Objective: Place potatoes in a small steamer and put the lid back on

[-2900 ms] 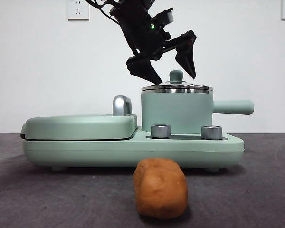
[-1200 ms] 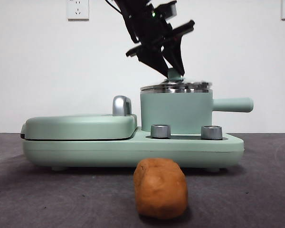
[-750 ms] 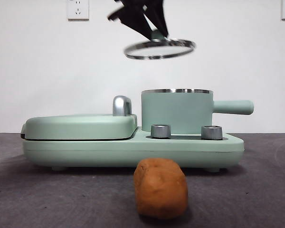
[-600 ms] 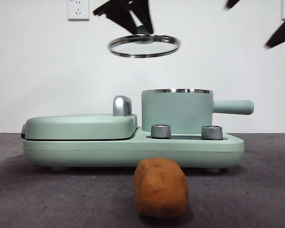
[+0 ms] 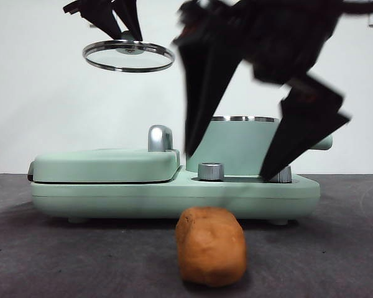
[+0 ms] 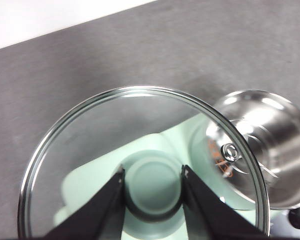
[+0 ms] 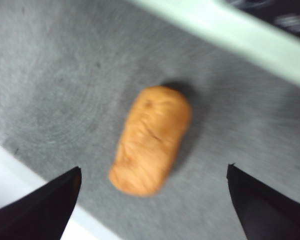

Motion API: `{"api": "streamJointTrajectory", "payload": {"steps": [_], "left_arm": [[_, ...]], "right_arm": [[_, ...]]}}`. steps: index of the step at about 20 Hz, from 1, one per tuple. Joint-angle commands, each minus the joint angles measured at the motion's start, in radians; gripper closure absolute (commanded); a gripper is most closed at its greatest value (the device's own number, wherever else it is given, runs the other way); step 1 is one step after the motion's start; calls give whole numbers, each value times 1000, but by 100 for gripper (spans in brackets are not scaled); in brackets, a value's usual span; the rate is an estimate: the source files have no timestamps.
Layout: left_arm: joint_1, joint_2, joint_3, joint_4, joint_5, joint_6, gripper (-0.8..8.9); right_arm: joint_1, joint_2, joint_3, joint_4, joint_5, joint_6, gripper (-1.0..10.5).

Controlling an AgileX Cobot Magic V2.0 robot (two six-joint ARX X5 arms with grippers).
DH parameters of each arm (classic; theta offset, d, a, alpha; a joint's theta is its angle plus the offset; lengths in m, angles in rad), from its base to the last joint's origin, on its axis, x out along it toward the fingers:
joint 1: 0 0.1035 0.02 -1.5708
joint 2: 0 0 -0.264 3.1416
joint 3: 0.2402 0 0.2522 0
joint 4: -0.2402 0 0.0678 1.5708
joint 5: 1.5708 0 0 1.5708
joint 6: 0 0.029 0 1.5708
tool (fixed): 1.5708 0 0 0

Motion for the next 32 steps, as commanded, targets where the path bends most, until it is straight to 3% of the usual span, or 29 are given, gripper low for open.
{"api": "streamJointTrajectory", "payload": {"steps": [1, 8, 12, 15, 19, 23, 26, 32], "left_arm": [[10, -4, 36, 13, 0, 11, 808], [27, -4, 36, 13, 0, 19, 808], [27, -4, 35, 13, 0, 19, 808], [32, -4, 35, 13, 0, 22, 808], [40, -4, 35, 13, 0, 23, 808], [45, -4, 35, 21, 0, 23, 808], [44, -4, 35, 24, 0, 23, 808], [39, -4, 35, 20, 4, 22, 808]], "right_arm": [[31, 77, 20, 64, 3, 16, 481], [50, 266, 20, 134, 3, 13, 487], [50, 292, 21, 125, -2, -8, 783], [26, 267, 77, 42, -35, -11, 791], [-38, 266, 303, -176, -35, -145, 790], [-165, 312, 593, -313, -20, -226, 790], [-259, 412, 832, -388, -19, -270, 790], [-385, 691, 1234, -467, -18, -288, 788]]}}
